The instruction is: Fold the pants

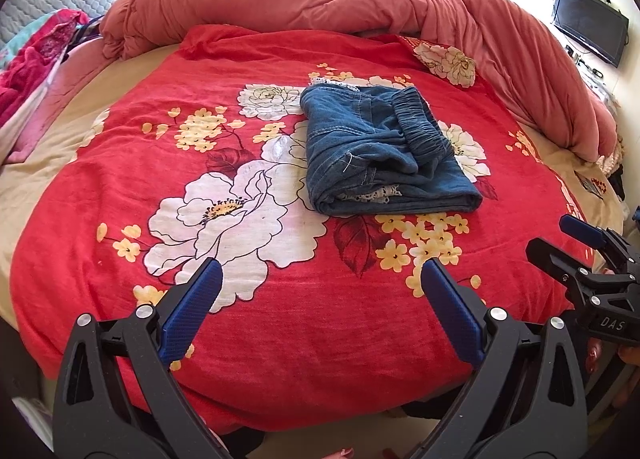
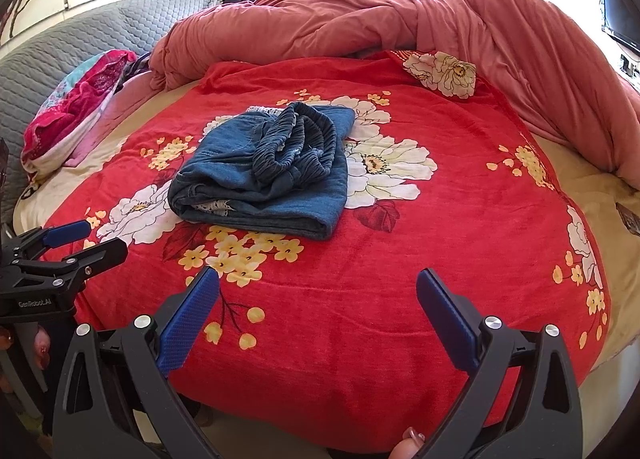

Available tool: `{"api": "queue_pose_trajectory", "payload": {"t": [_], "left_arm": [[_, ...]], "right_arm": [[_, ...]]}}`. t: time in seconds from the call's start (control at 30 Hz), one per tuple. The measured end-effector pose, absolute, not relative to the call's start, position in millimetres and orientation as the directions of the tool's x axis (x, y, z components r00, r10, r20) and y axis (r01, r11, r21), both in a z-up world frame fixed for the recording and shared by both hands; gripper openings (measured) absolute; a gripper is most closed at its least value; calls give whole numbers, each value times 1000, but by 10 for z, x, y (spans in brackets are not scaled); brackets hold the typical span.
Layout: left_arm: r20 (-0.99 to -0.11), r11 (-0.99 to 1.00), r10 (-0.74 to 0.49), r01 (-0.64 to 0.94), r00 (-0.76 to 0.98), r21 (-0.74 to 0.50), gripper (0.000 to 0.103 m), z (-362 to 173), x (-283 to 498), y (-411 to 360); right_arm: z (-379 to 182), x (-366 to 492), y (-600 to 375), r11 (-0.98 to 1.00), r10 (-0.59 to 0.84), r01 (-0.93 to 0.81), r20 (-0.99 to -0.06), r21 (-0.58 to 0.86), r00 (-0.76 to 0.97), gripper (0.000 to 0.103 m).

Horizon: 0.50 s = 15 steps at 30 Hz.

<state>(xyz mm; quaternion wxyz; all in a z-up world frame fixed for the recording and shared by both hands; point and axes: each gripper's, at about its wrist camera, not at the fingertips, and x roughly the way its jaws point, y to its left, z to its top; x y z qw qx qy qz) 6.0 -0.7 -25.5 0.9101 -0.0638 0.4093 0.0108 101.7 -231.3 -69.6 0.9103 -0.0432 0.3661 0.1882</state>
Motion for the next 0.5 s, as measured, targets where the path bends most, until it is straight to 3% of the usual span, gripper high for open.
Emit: {"api": "queue_pose_trajectory", "payload": {"t": [0.5], "left_arm": [[-746,992,-28,-76,666,-105,94,-240,60,-12]], "right_arm": [[-697,1024,-2317,925,312,-376,-681,57,663,98]]}}
